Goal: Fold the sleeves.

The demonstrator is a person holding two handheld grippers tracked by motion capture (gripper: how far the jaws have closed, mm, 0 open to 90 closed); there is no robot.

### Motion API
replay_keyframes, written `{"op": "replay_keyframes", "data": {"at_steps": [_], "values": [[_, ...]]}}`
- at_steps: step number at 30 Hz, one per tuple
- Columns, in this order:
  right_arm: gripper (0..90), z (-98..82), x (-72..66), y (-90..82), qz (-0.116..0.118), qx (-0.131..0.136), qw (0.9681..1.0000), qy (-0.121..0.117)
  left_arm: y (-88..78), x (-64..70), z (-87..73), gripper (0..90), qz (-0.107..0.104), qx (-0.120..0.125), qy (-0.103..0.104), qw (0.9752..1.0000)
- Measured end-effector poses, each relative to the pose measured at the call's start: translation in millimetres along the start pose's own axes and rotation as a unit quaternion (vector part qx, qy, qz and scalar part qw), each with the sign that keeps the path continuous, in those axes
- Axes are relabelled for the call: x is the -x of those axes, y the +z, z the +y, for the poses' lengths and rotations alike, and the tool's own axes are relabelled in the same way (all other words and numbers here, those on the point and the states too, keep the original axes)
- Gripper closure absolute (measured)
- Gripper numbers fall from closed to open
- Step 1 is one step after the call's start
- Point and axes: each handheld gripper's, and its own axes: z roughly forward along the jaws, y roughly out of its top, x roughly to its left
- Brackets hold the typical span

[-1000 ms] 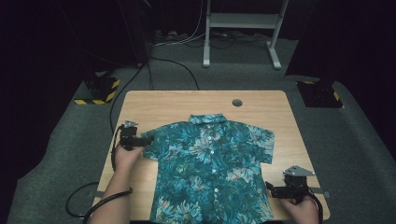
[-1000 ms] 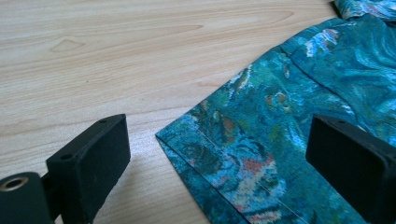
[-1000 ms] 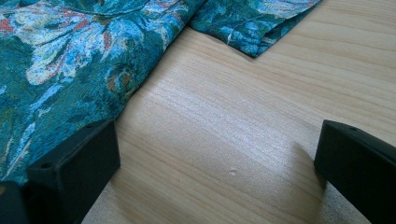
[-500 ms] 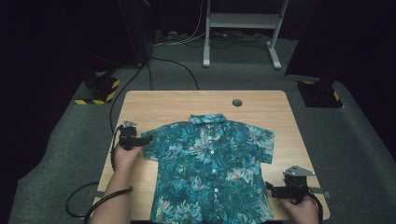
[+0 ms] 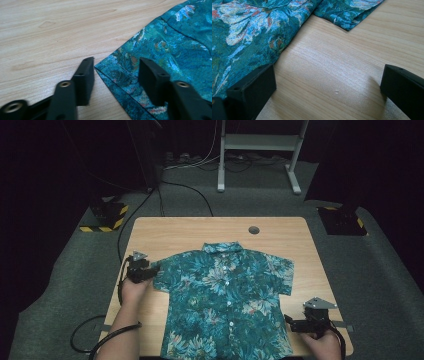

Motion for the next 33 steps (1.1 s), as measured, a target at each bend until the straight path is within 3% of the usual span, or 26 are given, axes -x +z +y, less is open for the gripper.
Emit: {"op": "replay_keyframes", "data": {"at_steps": [14,19,22,33], "values": [[0.0,0.0,-0.1,0.0,0.0,0.0,1.0,0.001,-3.9,7.3,-3.5,87.2,-0.005,0.003,-0.019,0.9998],[0.0,0.1,-0.1,0.0,0.0,0.0,1.0,0.001,-5.6,6.4,-1.5,88.3,-0.011,-0.004,-0.045,0.9989],[0.0,0.1,-0.1,0.0,0.0,0.0,1.0,0.001,-10.2,5.7,0.9,88.3,-0.015,0.008,-0.06,0.998],[0.0,0.1,-0.1,-0.1,0.0,0.0,1.0,0.001,-36.8,17.7,26.7,88.2,-0.028,0.064,-0.063,0.9956]]}}
